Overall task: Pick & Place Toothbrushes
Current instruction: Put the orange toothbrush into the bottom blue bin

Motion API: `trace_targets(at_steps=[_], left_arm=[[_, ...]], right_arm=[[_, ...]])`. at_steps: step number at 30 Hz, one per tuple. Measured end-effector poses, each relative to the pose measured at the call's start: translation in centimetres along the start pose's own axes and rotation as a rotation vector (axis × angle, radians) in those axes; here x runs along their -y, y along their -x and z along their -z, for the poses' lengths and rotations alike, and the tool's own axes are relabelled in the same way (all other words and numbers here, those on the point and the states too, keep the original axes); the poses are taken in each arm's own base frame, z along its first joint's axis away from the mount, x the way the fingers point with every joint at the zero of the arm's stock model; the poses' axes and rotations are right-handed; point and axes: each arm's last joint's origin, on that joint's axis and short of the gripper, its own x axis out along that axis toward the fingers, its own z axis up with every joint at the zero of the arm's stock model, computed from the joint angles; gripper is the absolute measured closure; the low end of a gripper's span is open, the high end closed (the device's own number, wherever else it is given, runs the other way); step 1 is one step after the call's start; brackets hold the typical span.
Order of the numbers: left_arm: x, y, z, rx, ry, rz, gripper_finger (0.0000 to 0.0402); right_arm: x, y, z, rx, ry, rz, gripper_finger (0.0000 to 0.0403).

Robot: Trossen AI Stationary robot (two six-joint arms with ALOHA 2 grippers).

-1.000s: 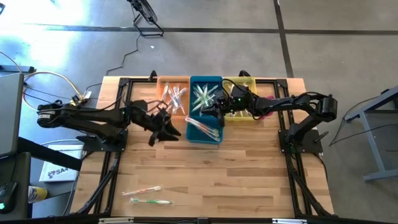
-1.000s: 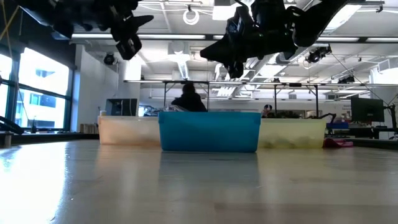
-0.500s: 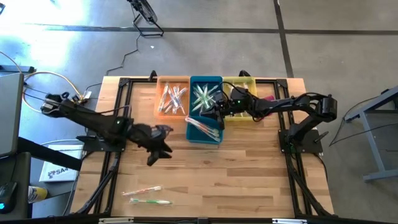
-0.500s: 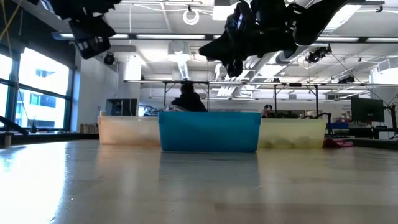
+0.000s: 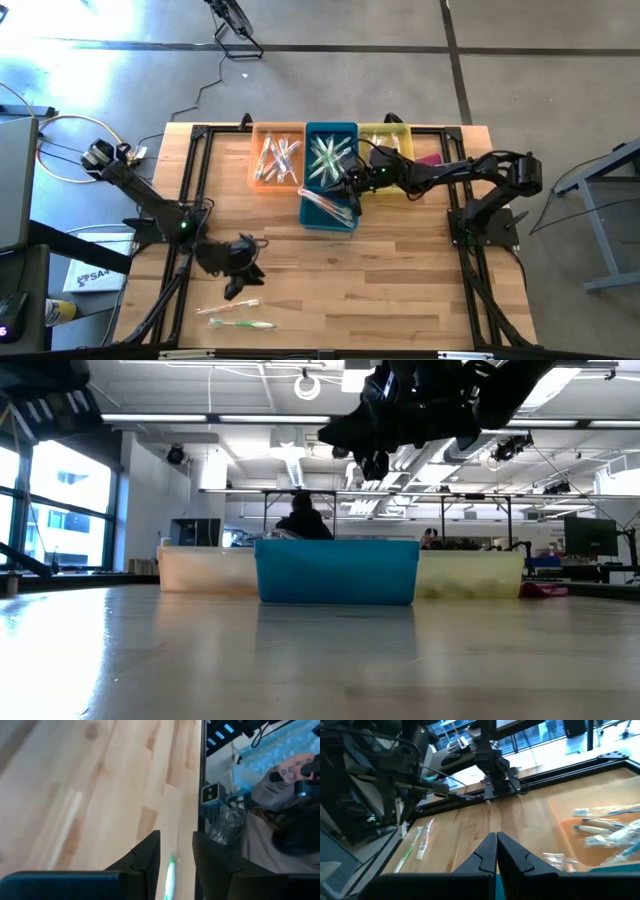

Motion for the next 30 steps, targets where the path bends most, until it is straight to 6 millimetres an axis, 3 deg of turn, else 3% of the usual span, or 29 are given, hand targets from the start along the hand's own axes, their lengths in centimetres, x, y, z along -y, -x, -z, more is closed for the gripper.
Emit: trace_targets(at_steps=[12, 17, 22, 30], left_arm=[[2.7, -4.1, 3.1, -0.124, -0.039, -0.039, 0.0291], [4.0, -4.7, 3.7, -0.245, -0.052, -0.212, 0.0291], [3.8, -4.9, 5.0, -0.381, -0.057, -0.451, 0.0291], [3.5, -6.6, 6.8, -0.455, -0.067, -0.484, 0.0291]], right_arm=[[-2.4, -0.9, 0.7, -0.025, 0.013, -0.073, 0.0399], [-3.1, -1.1, 0.9, -0.033, 0.017, -0.097, 0.0399], [-3.8, -1.4, 1.1, -0.029, 0.023, -0.076, 0.0399], [-4.1, -1.5, 1.2, -0.023, 0.027, -0.05, 0.0399]])
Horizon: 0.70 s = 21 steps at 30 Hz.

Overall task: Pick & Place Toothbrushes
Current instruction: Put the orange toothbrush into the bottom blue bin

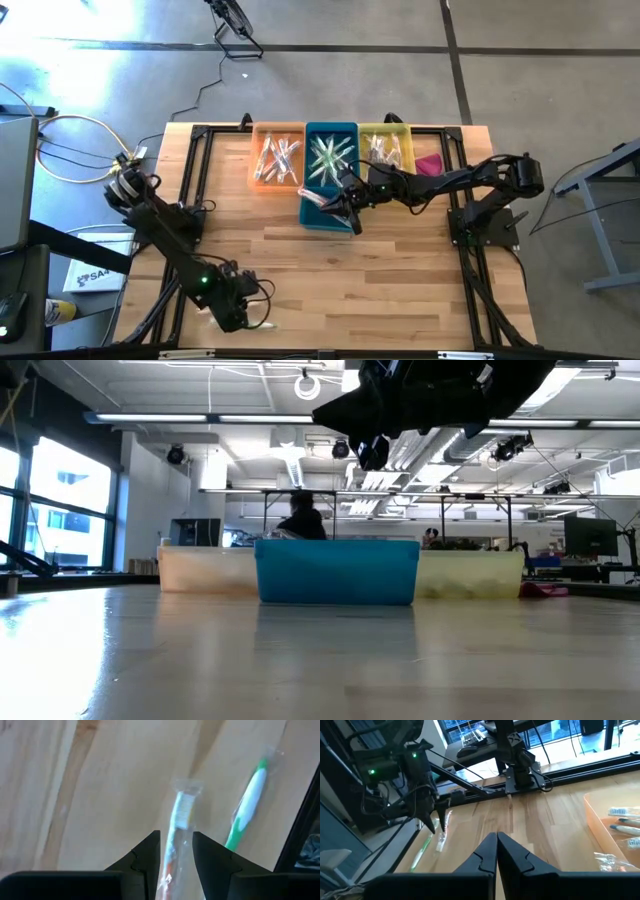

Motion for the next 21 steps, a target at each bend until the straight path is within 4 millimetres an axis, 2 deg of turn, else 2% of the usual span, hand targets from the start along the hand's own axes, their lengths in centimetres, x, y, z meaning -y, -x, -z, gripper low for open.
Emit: trace_targets(at_steps=[14, 21], left_arm=[[0.3, -3.0, 0.4, -0.05, -0.01, -0.067, 0.0291], [0.4, -4.5, 0.9, -0.156, 0.021, -0.085, 0.0291]], right_arm=[[0.0, 0.0, 0.0, -0.002, 0.0, -0.007, 0.0399], [0.0, 0.0, 0.0, -0.003, 0.0, -0.007, 0.0399]])
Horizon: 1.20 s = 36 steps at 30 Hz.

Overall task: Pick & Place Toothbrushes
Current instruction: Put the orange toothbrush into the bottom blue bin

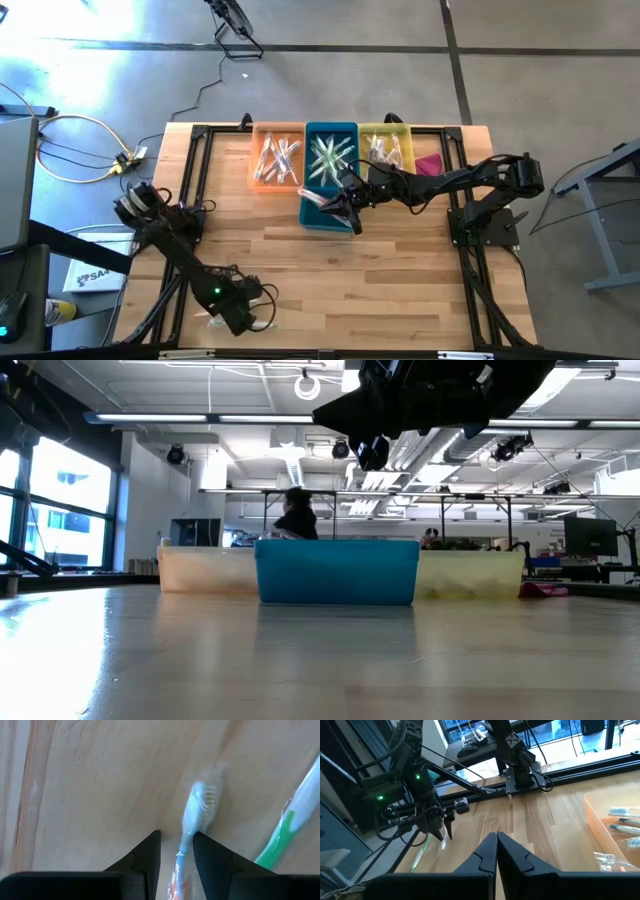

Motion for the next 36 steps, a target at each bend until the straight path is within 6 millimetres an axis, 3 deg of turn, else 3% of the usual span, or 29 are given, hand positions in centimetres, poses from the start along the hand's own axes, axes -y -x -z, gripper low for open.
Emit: trace_targets(at_steps=[11, 23, 36], left_arm=[[0.0, -0.3, 0.0, 0.0, 0.008, -0.011, 0.0293], [-0.2, -0.4, 0.0, 0.012, -0.121, -0.036, 0.0388], [-0.8, 0.3, -0.9, 0.066, -0.099, -0.052, 0.0397]], right_arm=[[-0.6, -0.2, 0.2, -0.006, 0.003, -0.019, 0.0399], [-1.3, -0.3, 0.4, -0.031, -0.042, -0.097, 0.0399], [-1.4, -0.2, 0.4, -0.068, -0.074, -0.21, 0.0399]])
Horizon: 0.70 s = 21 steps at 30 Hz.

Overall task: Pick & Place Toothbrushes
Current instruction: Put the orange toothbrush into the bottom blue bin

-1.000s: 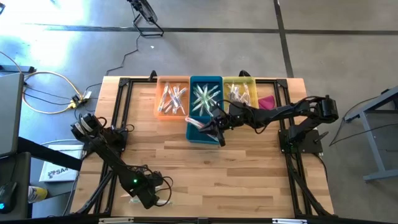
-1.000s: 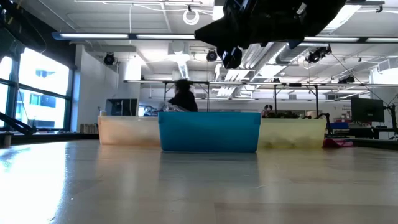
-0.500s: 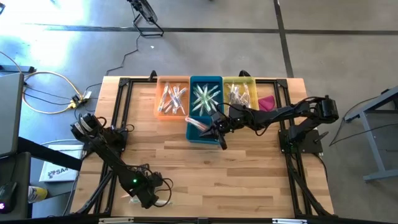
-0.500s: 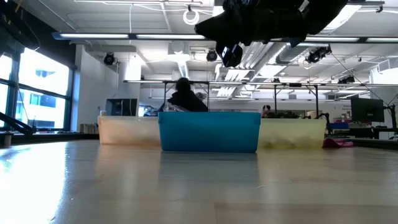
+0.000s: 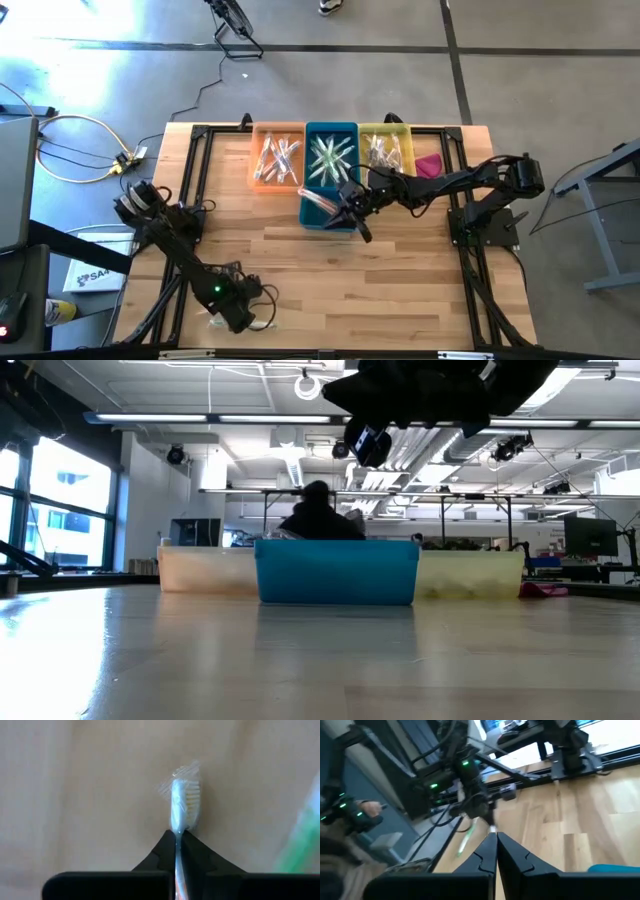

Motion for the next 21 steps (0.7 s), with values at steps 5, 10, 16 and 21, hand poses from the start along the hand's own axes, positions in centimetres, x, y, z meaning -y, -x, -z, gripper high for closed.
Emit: trace_targets(at_steps=[5, 10, 16, 21], left_arm=[[-1.7, 2.1, -2.2, 0.165, -0.017, -0.048, 0.0398], [-3.6, 4.6, -3.8, 0.255, -0.035, -0.049, 0.0398], [-6.2, 8.5, -5.1, 0.424, -0.062, -0.056, 0.0398], [-8.7, 12.2, -5.9, 0.592, -0.045, -0.047, 0.0398]], right_arm=[[-0.2, 0.3, -0.3, -0.008, 0.003, -0.042, 0.0399], [-1.0, 1.2, -1.0, -0.011, 0.052, -0.041, 0.0399], [-2.4, 3.2, -1.7, -0.062, 0.169, 0.031, 0.0399], [-2.9, 4.5, -2.5, -0.043, 0.289, 0.154, 0.0399]])
